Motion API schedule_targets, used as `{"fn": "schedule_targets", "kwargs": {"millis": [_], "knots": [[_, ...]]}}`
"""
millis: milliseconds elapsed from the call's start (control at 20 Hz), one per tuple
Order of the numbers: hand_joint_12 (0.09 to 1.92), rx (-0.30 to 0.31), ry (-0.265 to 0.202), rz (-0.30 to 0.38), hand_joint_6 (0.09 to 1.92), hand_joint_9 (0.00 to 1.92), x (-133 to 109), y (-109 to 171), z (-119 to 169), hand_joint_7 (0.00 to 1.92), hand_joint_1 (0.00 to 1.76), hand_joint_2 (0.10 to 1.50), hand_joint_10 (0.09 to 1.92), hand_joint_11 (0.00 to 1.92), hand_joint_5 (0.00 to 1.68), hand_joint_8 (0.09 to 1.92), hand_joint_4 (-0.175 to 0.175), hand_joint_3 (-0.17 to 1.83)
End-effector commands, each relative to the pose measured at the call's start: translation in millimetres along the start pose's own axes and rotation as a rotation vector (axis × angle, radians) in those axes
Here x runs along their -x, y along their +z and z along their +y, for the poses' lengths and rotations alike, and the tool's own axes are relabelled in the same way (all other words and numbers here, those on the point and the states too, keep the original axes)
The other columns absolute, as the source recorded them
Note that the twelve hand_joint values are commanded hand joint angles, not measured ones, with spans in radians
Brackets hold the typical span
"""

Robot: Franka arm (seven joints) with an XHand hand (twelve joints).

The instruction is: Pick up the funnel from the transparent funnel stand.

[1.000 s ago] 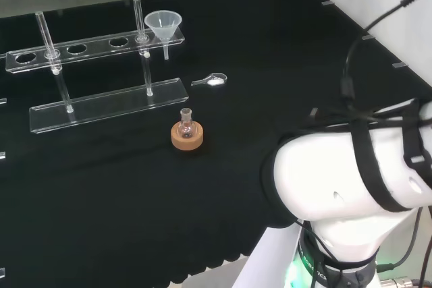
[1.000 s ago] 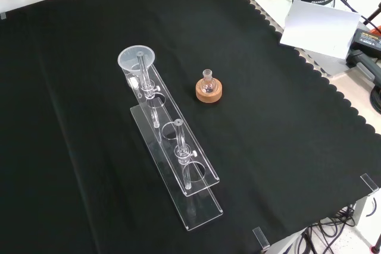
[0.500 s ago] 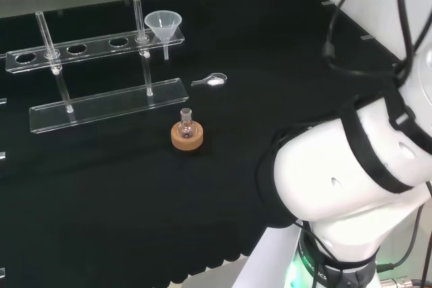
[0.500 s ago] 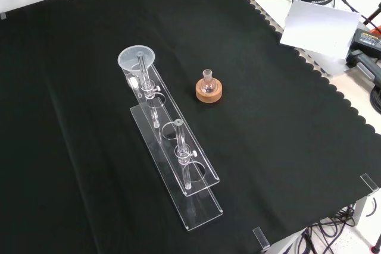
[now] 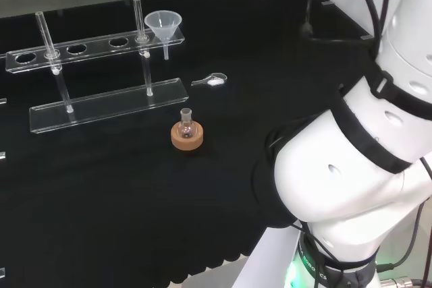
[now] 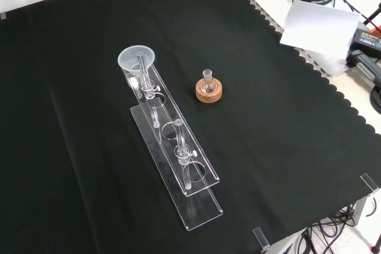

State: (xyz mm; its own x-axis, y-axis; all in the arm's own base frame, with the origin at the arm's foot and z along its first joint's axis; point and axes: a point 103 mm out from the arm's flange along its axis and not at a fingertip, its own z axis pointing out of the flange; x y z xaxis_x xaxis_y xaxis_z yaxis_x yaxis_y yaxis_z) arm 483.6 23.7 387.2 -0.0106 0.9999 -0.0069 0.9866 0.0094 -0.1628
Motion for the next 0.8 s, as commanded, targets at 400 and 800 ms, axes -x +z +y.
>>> {"fn": "schedule_targets", "kwargs": {"millis": [400, 800], "knots": [[1.37, -0.149, -0.070, -0.052, 0.09, 0.11, -42, 27, 33, 0.03, 0.46, 0.84, 0.69, 0.00, 0.10, 0.53, 0.018, 0.34], [1.45, -0.286, -0.109, -0.128, 0.09, 0.00, -55, 43, 51, 0.00, 0.59, 0.70, 0.68, 0.00, 0.00, 0.22, 0.035, 0.41]]}}
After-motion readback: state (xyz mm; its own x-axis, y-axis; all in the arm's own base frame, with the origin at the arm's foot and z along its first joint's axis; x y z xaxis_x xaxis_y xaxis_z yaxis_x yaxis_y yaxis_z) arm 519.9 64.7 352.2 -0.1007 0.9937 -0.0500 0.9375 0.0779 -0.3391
